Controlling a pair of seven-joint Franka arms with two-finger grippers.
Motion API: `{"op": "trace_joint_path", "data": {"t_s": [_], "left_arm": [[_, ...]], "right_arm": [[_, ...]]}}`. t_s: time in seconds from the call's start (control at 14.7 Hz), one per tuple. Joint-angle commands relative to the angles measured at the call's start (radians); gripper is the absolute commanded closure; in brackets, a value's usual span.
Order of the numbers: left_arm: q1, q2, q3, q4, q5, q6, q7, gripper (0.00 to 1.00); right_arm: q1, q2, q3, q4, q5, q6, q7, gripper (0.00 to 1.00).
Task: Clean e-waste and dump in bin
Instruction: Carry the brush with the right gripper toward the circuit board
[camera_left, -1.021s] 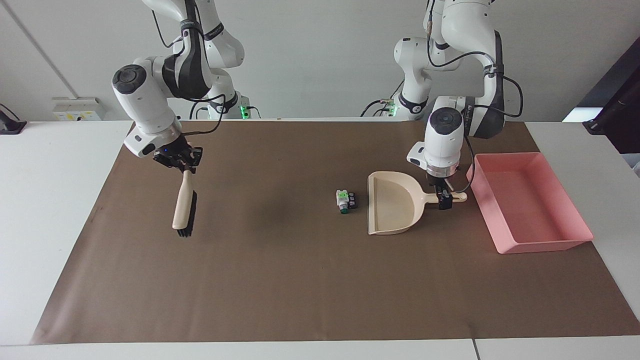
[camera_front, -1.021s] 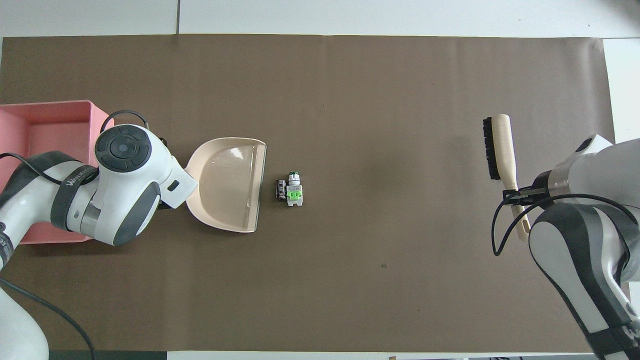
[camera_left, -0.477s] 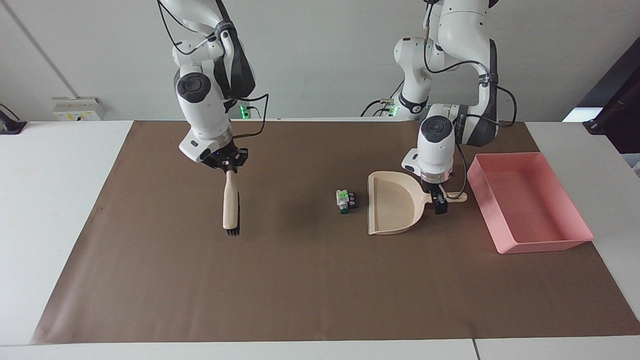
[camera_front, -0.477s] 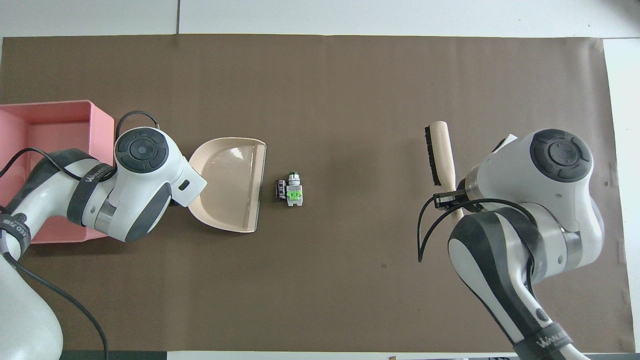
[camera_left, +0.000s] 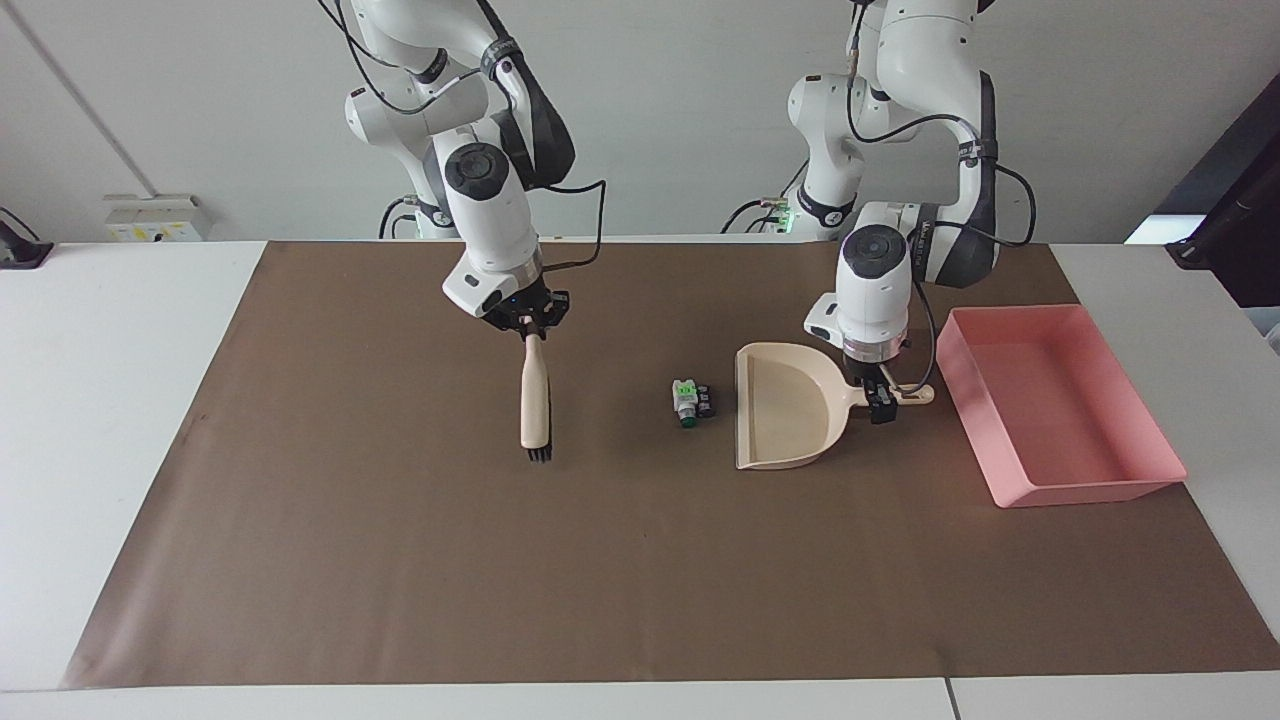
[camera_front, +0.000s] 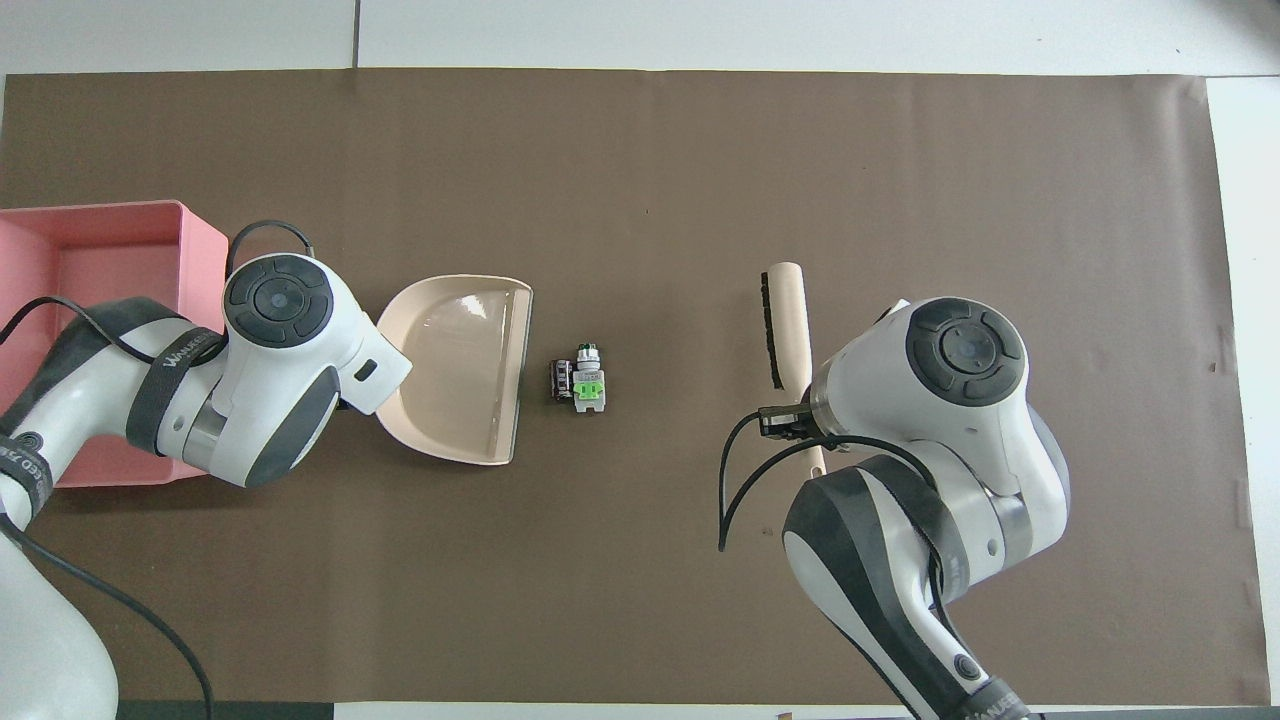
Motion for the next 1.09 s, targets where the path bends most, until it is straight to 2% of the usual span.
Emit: {"op": "trace_joint_path", "data": {"t_s": [0.0,0.27,0.34,0.54,0.68,0.89,0.95,1.02], "left_arm": [[-0.029,-0.017,0.012,-0.001,0.021,-0.026,-0.028,0.44],[-0.027,-0.026,0.014,0.01,0.021,-0.029,-0.023,0.81],[-0.027,-0.032,0.014,0.011,0.021,-0.042,-0.023,0.86],[-0.019,-0.043,0.014,0.015,0.021,-0.072,-0.023,0.88],[-0.016,-0.052,0.014,0.015,0.021,-0.089,-0.023,0.88],[-0.015,-0.062,0.016,0.015,0.021,-0.109,-0.023,0.9],[-0.015,-0.06,0.017,0.013,0.021,-0.109,-0.025,0.99],[-0.015,-0.06,0.019,0.013,0.024,-0.109,-0.026,1.0]], "right_arm": [[0.061,0.011,-0.003,0.017,0.016,0.014,0.074,1.0],[0.112,0.057,-0.003,0.04,0.014,0.041,0.142,1.0],[0.115,0.062,-0.003,0.041,0.015,0.055,0.152,1.0],[0.146,0.075,-0.003,0.04,0.016,0.082,0.186,1.0],[0.175,0.112,-0.003,0.047,0.016,0.108,0.221,1.0],[0.242,0.23,-0.003,0.134,0.014,0.118,0.296,1.0],[0.261,0.27,-0.003,0.171,0.012,0.122,0.322,1.0],[0.272,0.298,-0.003,0.196,0.012,0.124,0.339,1.0]]}}
